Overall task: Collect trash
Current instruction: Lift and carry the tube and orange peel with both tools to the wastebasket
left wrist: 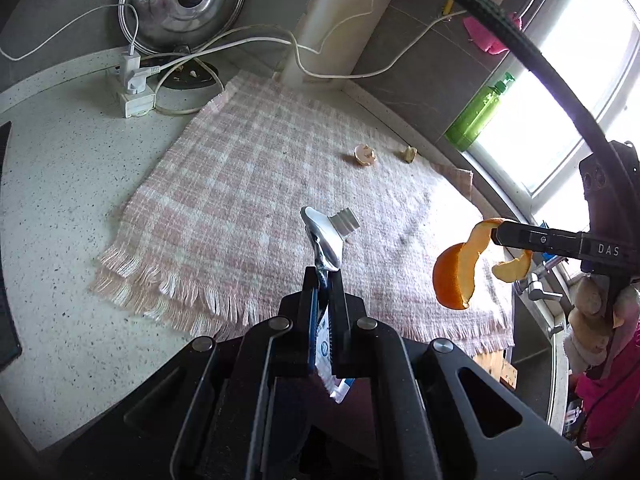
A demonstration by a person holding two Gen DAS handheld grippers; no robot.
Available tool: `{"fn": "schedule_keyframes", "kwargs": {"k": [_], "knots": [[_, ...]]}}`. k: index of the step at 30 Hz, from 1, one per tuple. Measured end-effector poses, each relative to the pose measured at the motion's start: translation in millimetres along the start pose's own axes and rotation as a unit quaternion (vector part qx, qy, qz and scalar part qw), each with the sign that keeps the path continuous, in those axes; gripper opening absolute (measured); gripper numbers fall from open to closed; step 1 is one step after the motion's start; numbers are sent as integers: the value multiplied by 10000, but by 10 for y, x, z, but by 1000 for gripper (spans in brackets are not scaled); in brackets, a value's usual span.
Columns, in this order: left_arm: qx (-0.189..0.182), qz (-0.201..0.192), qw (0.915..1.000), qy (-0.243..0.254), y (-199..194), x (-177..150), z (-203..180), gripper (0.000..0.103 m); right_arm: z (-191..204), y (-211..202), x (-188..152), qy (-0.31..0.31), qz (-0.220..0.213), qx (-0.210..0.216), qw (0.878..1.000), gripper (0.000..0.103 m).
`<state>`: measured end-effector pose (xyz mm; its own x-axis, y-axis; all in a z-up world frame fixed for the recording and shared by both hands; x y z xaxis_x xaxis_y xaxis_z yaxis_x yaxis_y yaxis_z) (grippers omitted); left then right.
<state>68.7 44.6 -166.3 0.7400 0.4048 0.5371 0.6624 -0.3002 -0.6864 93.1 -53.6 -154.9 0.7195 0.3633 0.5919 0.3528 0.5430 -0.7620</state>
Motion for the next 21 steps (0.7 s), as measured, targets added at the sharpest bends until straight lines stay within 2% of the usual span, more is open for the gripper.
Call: {"fn": "schedule_keyframes", "kwargs": {"k": [11,21], "knots": [[88,324,9994,118,-46,-522,115,2,306,6,-657,146,104,80,9998,19],[278,671,9974,42,76,-960,400,2,654,268,-1210,15,467,172,9988,19]]}}
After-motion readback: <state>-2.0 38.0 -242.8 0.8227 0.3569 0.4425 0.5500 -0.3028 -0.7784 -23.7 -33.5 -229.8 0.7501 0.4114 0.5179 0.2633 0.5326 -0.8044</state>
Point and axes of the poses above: each gripper's, at about its wrist camera, not at the fingertips, and y roughly the way its jaws point, z to its left, x to its top, the point moved 10 cm from there along y, roughly the way its jaws point, and after that the axes turned 4 degrees about -y, right-handed, at the moved point
